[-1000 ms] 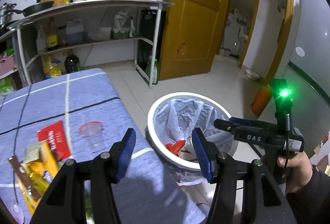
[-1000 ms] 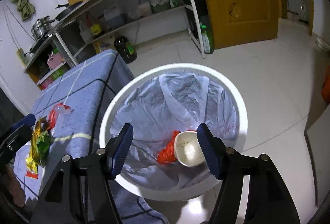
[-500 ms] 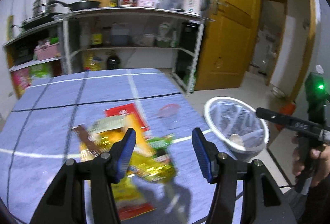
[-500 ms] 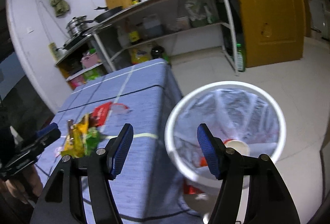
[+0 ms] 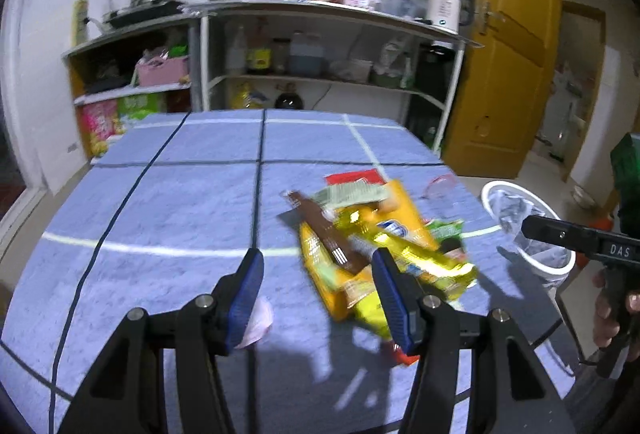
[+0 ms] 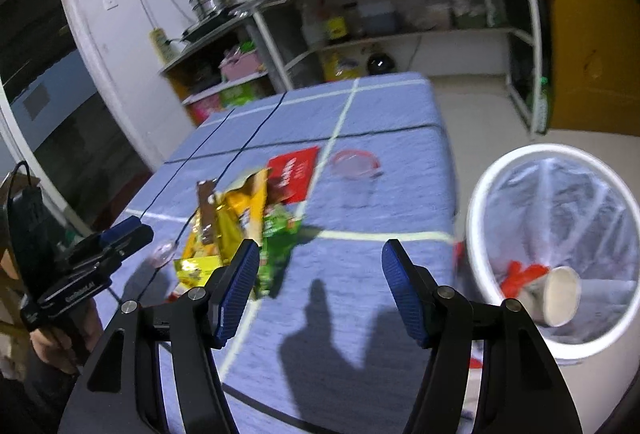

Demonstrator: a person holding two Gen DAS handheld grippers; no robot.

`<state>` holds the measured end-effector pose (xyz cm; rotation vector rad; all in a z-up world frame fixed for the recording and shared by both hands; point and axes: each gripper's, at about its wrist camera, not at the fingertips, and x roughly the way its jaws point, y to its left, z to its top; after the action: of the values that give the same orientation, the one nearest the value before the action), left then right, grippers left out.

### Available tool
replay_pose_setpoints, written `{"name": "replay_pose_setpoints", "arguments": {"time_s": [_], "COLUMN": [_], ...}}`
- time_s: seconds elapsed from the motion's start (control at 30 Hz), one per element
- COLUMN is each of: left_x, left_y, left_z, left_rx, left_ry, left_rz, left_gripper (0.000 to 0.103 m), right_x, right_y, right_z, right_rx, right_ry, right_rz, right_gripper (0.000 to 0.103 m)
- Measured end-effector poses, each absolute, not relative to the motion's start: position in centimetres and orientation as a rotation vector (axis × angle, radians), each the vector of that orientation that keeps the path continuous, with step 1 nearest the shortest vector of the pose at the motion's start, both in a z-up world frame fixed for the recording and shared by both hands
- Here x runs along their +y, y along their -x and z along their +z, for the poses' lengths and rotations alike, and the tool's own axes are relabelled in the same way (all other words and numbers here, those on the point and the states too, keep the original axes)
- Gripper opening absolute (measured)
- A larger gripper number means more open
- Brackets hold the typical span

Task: Collect trash
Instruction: 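Grasp the clear plastic cup with the left tool while the right tool grasps the green wrapper, then carry the clear cup and green wrapper over the bin and release both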

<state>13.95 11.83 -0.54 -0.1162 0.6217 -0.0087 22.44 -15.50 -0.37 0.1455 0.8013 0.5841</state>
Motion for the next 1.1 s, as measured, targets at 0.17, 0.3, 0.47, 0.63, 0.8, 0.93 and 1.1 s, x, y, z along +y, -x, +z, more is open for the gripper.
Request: {"name": "replay_pose_setpoints", "arguments": {"time_s": [0.17,0.3,0.47,0.63,0.8,0.93,1.1], "left_x": [13.1,13.9,14.4,14.7,14.0,13.9,13.6], "left_y": [-13.6,-13.5,-13.9,-14.8,-15.1,-15.0,-14.6], "left_z": [-1.7,-2.0,-2.5,-3.2,-3.3,-3.1,-2.6], "left_rx": [0.638,0.645,0.671,0.722,0.737,0.724,0.697], "left_ry": [0.093,0.105,0.111,0.148,0.123,0.123,0.112], "left_rz": [0.05,0.072,0.08,0.07,0.064,0.058,0.045], "left_gripper": [0.059,0.059,0.059,0.045,0.033,0.032,0.032], "right_x": [-12.6,-11.2,-10.3,-9.7,-9.4,-9.1,-9.5], "right_y": [-23.9,-24.9,-25.7,-26.7,-27.1,-26.9,-26.3], "right_z": [-1.8,-3.0,-4.0,-5.2,-5.1,-4.9,-3.9], "right_rx": [0.868,0.926,0.969,1.021,1.021,1.009,0.959], "right_ry": [-0.146,-0.158,-0.16,-0.192,-0.191,-0.177,-0.145], "right_rz": [0.613,0.627,0.626,0.621,0.615,0.609,0.586], "right_gripper": [0.057,0.055,0.052,0.033,0.026,0.015,0.014]}}
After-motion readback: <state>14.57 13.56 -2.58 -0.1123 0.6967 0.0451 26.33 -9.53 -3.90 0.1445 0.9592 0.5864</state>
